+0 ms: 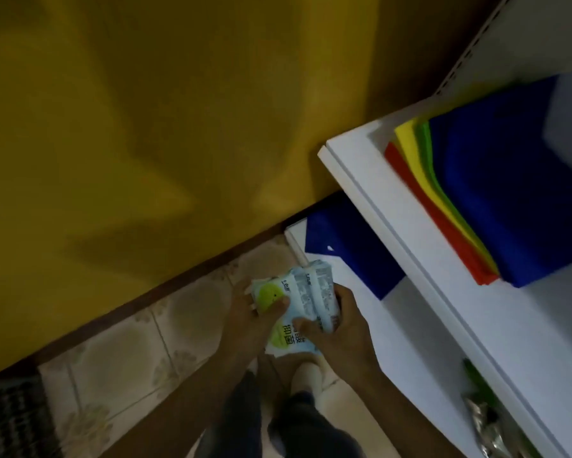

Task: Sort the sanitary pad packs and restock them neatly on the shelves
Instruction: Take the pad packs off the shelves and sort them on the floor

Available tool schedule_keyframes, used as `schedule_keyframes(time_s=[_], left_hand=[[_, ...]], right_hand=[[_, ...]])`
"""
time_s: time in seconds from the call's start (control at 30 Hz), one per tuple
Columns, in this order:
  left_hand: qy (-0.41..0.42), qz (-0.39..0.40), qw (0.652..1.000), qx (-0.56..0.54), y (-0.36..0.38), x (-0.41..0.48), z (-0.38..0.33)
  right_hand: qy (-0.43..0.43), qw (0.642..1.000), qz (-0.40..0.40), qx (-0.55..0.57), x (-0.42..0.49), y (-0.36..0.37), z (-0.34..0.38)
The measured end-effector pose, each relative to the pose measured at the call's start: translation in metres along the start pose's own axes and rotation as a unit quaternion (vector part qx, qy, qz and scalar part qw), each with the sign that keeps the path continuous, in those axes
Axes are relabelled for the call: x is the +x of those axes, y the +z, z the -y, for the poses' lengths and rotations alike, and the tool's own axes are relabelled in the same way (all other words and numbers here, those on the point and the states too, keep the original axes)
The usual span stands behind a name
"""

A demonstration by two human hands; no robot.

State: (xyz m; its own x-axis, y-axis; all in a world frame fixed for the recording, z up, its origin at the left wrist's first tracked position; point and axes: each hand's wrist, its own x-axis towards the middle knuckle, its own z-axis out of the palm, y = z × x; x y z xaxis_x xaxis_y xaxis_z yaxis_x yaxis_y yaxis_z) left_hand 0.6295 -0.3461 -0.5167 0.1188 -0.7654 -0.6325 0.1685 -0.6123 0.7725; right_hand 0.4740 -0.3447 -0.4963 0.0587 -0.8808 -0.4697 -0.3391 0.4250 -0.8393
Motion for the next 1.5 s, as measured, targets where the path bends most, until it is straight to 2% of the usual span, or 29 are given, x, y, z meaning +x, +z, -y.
schedule_keyframes(time_s=[0.07, 0.2, 0.4, 0.5, 0.6, 0.7, 0.77, 0.87, 1.0, 1.1, 1.17, 1.2, 1.27, 1.33, 1.43, 1.5], left_hand=[[-0.05, 0.03, 0.998, -0.006, -0.003, 0.053, 0.044], [-0.108, 0.076, 0.991, 0.018, 0.004, 0.16, 0.144], [-0.136, 0.11, 0.972, 0.157, 0.01, 0.295, 0.27], [-0.149, 0.114, 0.958, 0.219, -0.001, 0.343, 0.326], [-0.163, 0.129, 0.949, 0.238, -0.003, 0.37, 0.356], [-0.174, 0.176, 0.948, 0.201, 0.023, 0.383, 0.362], [-0.135, 0.2, 0.947, 0.213, 0.049, 0.389, 0.357], [-0.1, 0.18, 0.943, 0.262, 0.072, 0.392, 0.345], [-0.119, 0.155, 0.93, 0.312, 0.061, 0.372, 0.333], [-0.118, 0.164, 0.91, 0.363, 0.044, 0.332, 0.305], [-0.078, 0.169, 0.88, 0.436, 0.035, 0.292, 0.274], [-0.04, 0.16, 0.848, 0.504, 0.031, 0.269, 0.254], [0.137, 0.119, 0.74, 0.648, 0.022, 0.223, 0.214], [0.273, 0.107, 0.654, 0.697, 0.016, 0.182, 0.172], [0.392, 0.1, 0.584, 0.703, 0.014, 0.13, 0.103], [0.45, 0.082, 0.557, 0.693, 0.019, 0.094, 0.053]], right_hand=[[0.028, 0.999, 0.012, 0.018, 0.041, 0.01, -0.055], [0.03, 0.995, 0.086, -0.03, 0.126, 0.038, -0.182], [0.027, 0.988, 0.026, -0.148, 0.246, 0.076, -0.356], [-0.009, 0.958, 0.0, -0.285, 0.301, 0.088, -0.418], [-0.019, 0.929, -0.061, -0.366, 0.324, 0.099, -0.443], [-0.073, 0.892, -0.139, -0.425, 0.313, 0.109, -0.449], [-0.127, 0.874, -0.161, -0.44, 0.302, 0.111, -0.453], [-0.149, 0.862, -0.121, -0.469, 0.293, 0.106, -0.462], [-0.14, 0.859, -0.065, -0.488, 0.274, 0.098, -0.441], [-0.095, 0.865, -0.081, -0.486, 0.241, 0.088, -0.4], [-0.068, 0.864, -0.092, -0.49, 0.213, 0.08, -0.365], [-0.058, 0.866, -0.092, -0.488, 0.197, 0.075, -0.346], [-0.05, 0.868, -0.113, -0.481, 0.163, 0.063, -0.304], [-0.052, 0.871, -0.161, -0.461, 0.129, 0.048, -0.255], [-0.073, 0.873, -0.204, -0.438, 0.078, 0.025, -0.175], [-0.089, 0.862, -0.233, -0.442, 0.045, 0.01, -0.122]])
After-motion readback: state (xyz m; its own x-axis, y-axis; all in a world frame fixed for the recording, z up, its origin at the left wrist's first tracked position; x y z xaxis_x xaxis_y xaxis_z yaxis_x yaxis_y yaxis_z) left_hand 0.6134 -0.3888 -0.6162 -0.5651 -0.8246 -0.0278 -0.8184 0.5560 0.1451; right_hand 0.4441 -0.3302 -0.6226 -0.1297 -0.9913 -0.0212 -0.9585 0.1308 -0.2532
